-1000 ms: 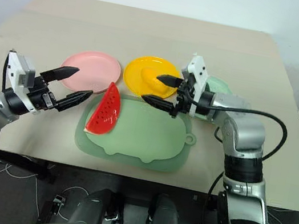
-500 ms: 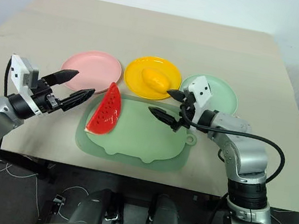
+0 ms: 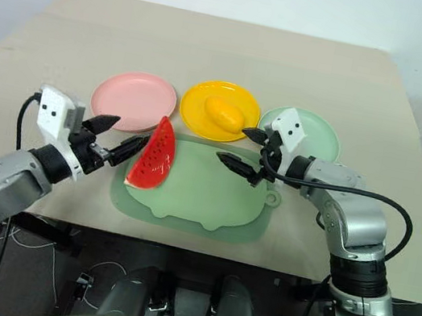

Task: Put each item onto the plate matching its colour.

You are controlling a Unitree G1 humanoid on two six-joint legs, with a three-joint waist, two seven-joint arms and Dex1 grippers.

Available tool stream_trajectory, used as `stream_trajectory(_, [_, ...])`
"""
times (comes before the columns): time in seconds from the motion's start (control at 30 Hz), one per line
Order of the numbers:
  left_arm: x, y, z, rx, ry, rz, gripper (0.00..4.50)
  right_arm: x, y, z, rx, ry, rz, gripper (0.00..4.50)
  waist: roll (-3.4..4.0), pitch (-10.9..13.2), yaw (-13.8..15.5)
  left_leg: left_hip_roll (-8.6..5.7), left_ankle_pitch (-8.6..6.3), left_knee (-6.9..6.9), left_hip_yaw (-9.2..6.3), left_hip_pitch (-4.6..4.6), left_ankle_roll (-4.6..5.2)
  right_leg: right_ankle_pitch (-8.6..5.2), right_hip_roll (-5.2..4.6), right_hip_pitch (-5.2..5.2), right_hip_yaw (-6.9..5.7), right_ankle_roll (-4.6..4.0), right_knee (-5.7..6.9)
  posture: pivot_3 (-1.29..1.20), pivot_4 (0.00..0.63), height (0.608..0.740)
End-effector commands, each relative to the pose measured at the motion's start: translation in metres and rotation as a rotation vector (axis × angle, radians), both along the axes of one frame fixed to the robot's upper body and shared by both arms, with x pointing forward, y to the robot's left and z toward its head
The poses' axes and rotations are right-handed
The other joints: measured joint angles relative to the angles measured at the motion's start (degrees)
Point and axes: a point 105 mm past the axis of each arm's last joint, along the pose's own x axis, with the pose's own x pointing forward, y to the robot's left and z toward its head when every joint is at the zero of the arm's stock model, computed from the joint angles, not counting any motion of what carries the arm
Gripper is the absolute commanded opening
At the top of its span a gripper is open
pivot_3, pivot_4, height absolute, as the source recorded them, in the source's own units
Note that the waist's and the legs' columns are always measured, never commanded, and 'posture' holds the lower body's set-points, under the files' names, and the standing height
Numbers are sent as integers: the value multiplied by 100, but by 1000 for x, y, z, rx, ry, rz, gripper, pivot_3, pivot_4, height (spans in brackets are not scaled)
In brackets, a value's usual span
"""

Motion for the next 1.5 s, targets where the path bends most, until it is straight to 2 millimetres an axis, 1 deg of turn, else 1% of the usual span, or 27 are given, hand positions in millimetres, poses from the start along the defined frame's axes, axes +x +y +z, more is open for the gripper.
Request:
stream_trajectory(0.03, [0, -6, -2, 24, 15, 6, 4500, 0, -5, 15, 8, -58, -9, 4485, 0, 0, 4, 0, 0, 0, 0, 0, 0, 0, 0, 0, 0, 0, 0, 0, 150, 696])
stream_trajectory(0.1, [1, -8, -12, 28, 63, 1, 4500, 1, -6, 16, 5, -62, -16, 4485, 0, 0, 4, 0, 0, 0, 0, 0, 0, 0, 0, 0, 0, 0, -3, 0, 150, 696])
stream_trajectory(0.17, [1, -15, -22, 30, 103, -38, 4500, 2, -7, 18, 9, -69, -25, 4485, 0, 0, 3, 0, 0, 0, 0, 0, 0, 0, 0, 0, 0, 0, -3, 0, 150, 696])
stream_trajectory(0.2, [1, -19, -22, 18, 102, -57, 4500, 3, -6, 19, 12, -73, -29, 4485, 0, 0, 2, 0, 0, 0, 0, 0, 0, 0, 0, 0, 0, -1, -4, 0, 150, 696])
stream_trajectory(0.33, [9, -18, -26, 9, 117, -55, 4500, 2, -4, 19, 9, -79, -30, 4485, 0, 0, 3, 0, 0, -1, 0, -1, 0, 0, 0, -1, -1, -1, -4, 0, 150, 696])
stream_trajectory(0.43, [19, -16, -36, 23, 177, -14, 4500, 3, -8, 19, 8, -81, -48, 4485, 0, 0, 7, 0, 0, -1, 0, -1, 0, 0, -1, -1, -1, -2, -5, 0, 150, 696])
stream_trajectory(0.57, [26, -22, -41, 22, 208, -23, 4500, 5, -10, 19, 7, -83, -69, 4485, -1, 0, 3, 0, 0, 0, -1, -2, 0, 0, -1, 1, -1, -1, -7, 0, 150, 696])
stream_trajectory(0.6, [25, -26, -41, 23, 219, -45, 4114, 5, -10, 19, 3, -84, -71, 4500, -1, 0, 4, 0, 0, -1, -1, -2, 0, 0, -1, 0, -1, -1, -7, 0, 150, 696])
stream_trajectory(0.7, [24, -31, -45, 42, 256, -73, 3348, 5, -10, 20, 1, -88, -73, 4500, 0, -1, 7, 0, 0, -1, -1, -1, 0, 0, -1, 1, -1, -1, -6, 0, 150, 696])
stream_trajectory(0.73, [24, -31, -46, 47, 266, -72, 3233, 6, -10, 21, 2, -89, -74, 4500, 0, -1, 6, 0, 0, -1, -1, -1, 0, 0, -1, 1, -1, -1, -7, 0, 150, 696])
stream_trajectory(0.8, [25, -29, -46, 53, 261, -66, 3187, 8, -11, 21, -6, -93, -85, 4500, 0, -1, 5, 0, 0, 0, -1, -1, 0, 0, -1, 1, -1, -1, -7, 0, 150, 696])
stream_trajectory(0.93, [29, -22, -36, 59, 223, -29, 3160, 8, -13, 19, -15, -89, -93, 4500, 0, -1, 6, 0, 0, 0, -1, -1, 0, 0, -1, 2, -1, -1, -6, 0, 150, 696])
stream_trajectory(1.0, [37, -14, -21, 54, 164, 20, 3140, 8, -13, 18, -17, -87, -97, 4500, -1, -1, 8, 0, 0, 0, -1, -1, 0, 0, -1, 2, -1, -1, -7, 0, 150, 696])
stream_trajectory(1.07, [49, -4, -3, 57, 92, 86, 3140, 8, -13, 17, -18, -86, -98, 4500, -1, 0, 11, 0, 0, 0, -2, -2, -1, 1, -2, 1, -2, -1, -7, 0, 150, 696])
stream_trajectory(1.17, [74, 24, 29, 25, 14, 224, 3140, 7, -11, 17, -10, -86, -92, 4500, -3, 0, 19, 0, 0, 1, -3, -3, 0, 1, -1, 1, -3, -1, -7, 0, 150, 696])
stream_trajectory(1.23, [90, 39, 39, 27, 5, 280, 3140, 6, -9, 17, -5, -85, -89, 4500, -2, 0, 10, -1, 0, 0, -3, -3, 0, 1, -1, 2, -4, -1, -8, 0, 150, 696])
stream_trajectory(1.33, [108, 52, 44, 18, 1, 326, 3140, 6, -7, 17, -5, -85, -85, 4500, -2, 0, -2, -2, 0, -4, -2, -2, 1, 1, 1, 1, -4, 1, -8, 0, 150, 696])
stream_trajectory(1.4, [118, 56, 45, 19, 1, 347, 3140, 6, -6, 17, -5, -85, -84, 4500, -2, 0, -1, 0, 0, -5, -2, -3, 1, 1, 4, -1, -6, 1, -8, 0, 150, 696])
stream_trajectory(1.5, [138, 56, 28, -31, 82, 349, 3140, 8, -6, 16, -17, -90, -86, 4500, -4, 1, 12, 0, 1, -3, -1, -3, 1, 1, 4, 0, -6, 1, -6, 0, 150, 696])
